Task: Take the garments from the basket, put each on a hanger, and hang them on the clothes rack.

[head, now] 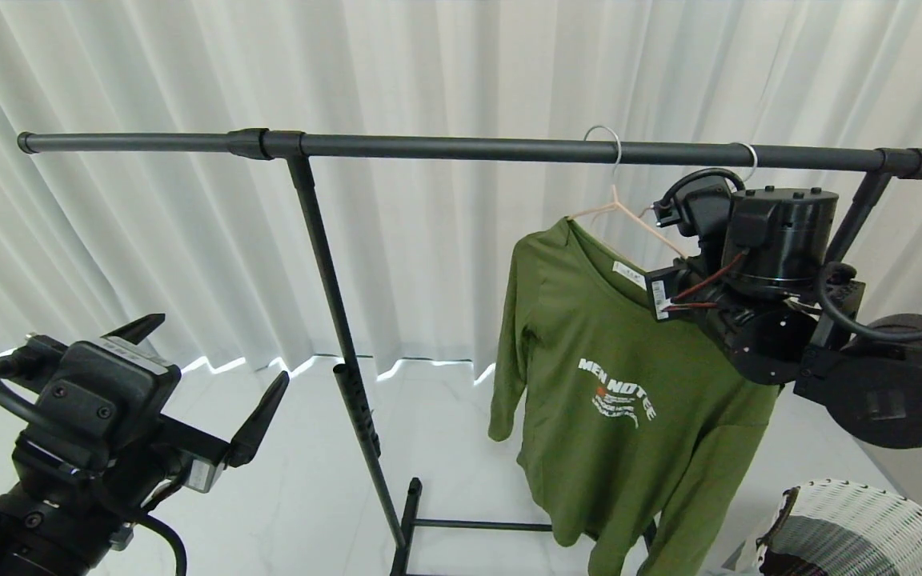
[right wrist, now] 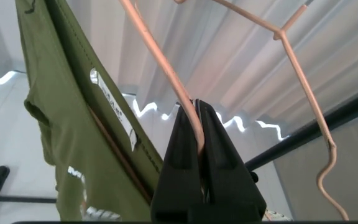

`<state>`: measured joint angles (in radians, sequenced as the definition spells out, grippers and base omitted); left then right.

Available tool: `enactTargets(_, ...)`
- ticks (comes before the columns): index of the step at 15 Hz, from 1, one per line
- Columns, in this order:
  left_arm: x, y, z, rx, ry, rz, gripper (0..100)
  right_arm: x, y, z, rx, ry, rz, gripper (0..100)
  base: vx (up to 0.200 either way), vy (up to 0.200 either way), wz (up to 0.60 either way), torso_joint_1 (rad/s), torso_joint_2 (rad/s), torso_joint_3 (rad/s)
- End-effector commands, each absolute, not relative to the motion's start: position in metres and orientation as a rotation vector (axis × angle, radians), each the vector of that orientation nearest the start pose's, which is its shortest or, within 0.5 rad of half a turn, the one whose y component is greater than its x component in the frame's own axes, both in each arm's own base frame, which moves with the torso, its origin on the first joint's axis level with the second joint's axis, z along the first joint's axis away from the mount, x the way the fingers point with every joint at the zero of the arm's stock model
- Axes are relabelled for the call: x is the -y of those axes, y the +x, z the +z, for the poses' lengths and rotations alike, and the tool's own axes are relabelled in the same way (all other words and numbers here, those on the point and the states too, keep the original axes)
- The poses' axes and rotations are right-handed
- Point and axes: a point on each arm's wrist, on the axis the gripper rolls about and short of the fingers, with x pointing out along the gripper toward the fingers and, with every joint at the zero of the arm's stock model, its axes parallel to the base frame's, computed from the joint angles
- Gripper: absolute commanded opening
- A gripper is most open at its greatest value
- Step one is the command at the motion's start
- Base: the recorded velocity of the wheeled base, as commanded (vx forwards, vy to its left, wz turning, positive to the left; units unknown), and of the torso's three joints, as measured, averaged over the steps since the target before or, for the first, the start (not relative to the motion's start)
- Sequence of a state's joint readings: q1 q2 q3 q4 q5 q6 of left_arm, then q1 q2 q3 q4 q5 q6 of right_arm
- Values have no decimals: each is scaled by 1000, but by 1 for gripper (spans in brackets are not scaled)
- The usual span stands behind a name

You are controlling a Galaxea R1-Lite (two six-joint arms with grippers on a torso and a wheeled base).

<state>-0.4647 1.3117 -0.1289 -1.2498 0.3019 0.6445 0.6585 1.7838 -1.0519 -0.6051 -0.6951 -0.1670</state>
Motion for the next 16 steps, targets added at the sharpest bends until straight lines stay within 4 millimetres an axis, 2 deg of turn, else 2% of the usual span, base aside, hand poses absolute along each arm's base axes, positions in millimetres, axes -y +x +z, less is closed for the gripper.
enactTargets(1,66,146,164,115,616,-136,100,-200,285,219,-100,-245,-33,0,0,0,0,0,0,0)
enactTargets(6,65,145,165,121,613,-130,100,-201,282,221,-96,-242,-27,0,0,0,0,0,0,0)
enactTargets(7,65,145,165,122,613,-132,100,-200,280,224,-90,-238,-28,100,0,0,0,0,0,0)
enactTargets(9,65,145,166,123,613,-130,100,-197,275,231,-73,-223,-29,100,0,0,0,0,0,0)
enactTargets(12,65,145,166,123,607,-132,100,-188,250,249,-34,-194,1,100,0,0,0,0,0,0)
enactTargets(13,65,145,166,121,609,-132,100,-181,233,256,-17,-181,20,100,0,0,0,0,0,0)
enactTargets(16,60,148,163,101,614,-103,100,-155,199,265,6,-189,26,100,0,0,0,0,0,0)
